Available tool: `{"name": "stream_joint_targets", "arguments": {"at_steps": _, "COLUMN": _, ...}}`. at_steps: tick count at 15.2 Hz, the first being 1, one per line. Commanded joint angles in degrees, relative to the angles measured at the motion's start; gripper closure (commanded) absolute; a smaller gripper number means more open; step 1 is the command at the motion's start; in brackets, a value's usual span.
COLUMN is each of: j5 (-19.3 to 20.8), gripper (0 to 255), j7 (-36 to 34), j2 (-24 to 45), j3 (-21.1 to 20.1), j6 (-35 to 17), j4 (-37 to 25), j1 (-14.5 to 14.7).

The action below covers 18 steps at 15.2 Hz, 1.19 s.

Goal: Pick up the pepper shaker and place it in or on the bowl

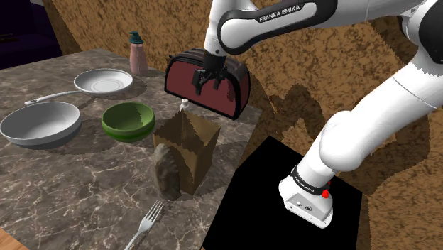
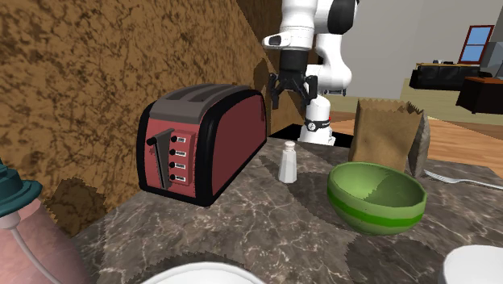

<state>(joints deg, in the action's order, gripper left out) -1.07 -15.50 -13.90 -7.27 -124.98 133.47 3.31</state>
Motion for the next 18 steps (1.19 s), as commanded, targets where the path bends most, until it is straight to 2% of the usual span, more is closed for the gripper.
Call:
{"name": "stream_joint_targets", "arguments": {"at_steps": 1, "j5": -0.03, "gripper": 0, "j7": -1.37, "j2": 4.57, "j3": -0.77, "j6": -2.43, "j4": -2.20, "j1": 0.30}}
{"name": "stream_joint_targets", "arguments": {"at_steps": 6, "j5": 0.67, "gripper": 0, "j7": -4.40, "j2": 15.53, "j3": -2.06, "j6": -6.68, "j4": -8.86, "j1": 1.05}}
{"name": "stream_joint_targets", "arguments": {"at_steps": 14, "j5": 1.57, "gripper": 0, "j7": -5.09, "j2": 19.66, "j3": -2.00, "j6": -12.17, "j4": -7.46, "j1": 1.26}}
{"name": "stream_joint_targets", "arguments": {"at_steps": 18, "j5": 1.57, "gripper": 0, "j7": -5.09, "j2": 19.66, "j3": -2.00, "j6": -12.17, "j4": -7.46, "j1": 1.26}}
